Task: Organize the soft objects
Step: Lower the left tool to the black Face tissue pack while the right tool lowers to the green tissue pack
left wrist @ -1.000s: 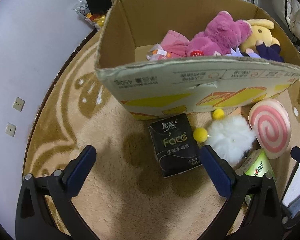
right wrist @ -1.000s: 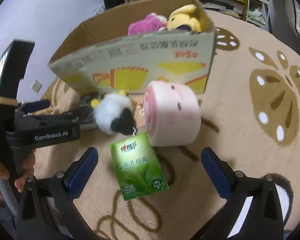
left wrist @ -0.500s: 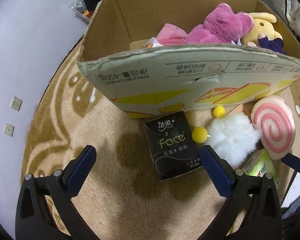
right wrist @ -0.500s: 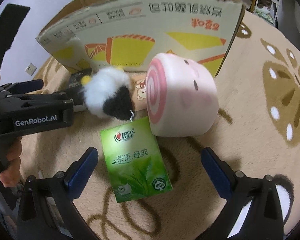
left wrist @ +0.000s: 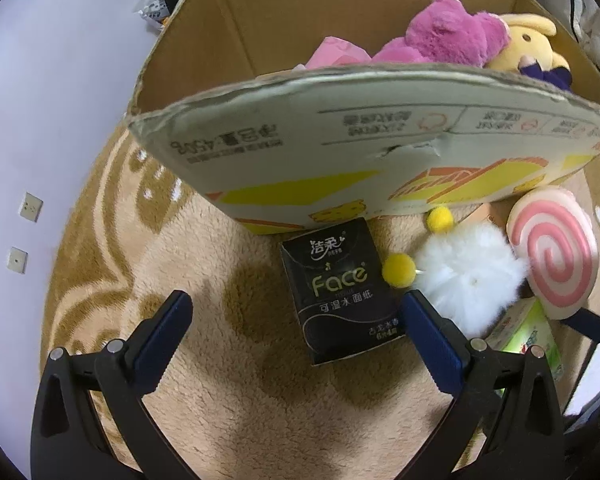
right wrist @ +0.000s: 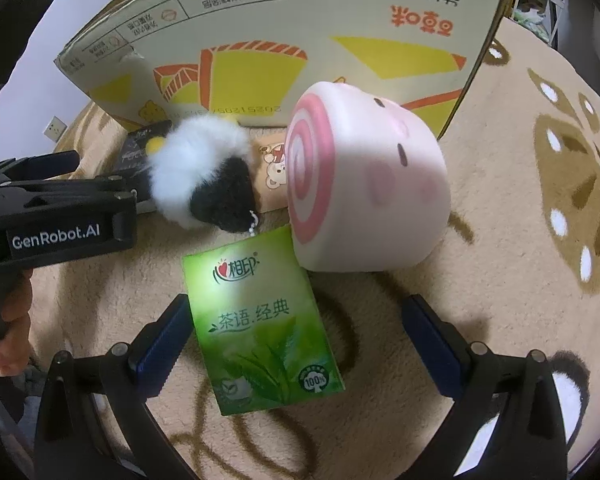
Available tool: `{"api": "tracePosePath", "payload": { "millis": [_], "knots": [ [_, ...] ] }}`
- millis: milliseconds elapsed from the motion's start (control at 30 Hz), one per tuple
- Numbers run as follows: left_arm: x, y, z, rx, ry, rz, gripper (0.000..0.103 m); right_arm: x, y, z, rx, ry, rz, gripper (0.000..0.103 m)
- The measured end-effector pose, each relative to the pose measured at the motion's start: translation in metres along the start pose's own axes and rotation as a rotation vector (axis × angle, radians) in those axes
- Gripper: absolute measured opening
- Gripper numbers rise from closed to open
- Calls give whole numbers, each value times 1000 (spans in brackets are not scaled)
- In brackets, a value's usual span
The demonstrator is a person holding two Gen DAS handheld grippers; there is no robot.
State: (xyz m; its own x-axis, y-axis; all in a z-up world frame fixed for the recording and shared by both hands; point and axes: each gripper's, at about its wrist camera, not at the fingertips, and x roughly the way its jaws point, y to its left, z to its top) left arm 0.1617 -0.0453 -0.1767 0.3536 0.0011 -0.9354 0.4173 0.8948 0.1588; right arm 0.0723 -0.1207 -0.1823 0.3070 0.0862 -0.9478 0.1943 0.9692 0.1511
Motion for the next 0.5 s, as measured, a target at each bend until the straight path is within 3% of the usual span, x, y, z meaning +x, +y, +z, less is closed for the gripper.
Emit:
{"api": "tracePosePath", "payload": {
  "millis": [267, 500],
  "knots": [
    [7, -12, -1, 47, -33, 94, 102, 5, -8, 4, 33, -2, 34, 103],
    [15, -18, -6, 73, -55, 165, 102, 3, -11, 3, 55, -9, 24, 97]
  ]
}}
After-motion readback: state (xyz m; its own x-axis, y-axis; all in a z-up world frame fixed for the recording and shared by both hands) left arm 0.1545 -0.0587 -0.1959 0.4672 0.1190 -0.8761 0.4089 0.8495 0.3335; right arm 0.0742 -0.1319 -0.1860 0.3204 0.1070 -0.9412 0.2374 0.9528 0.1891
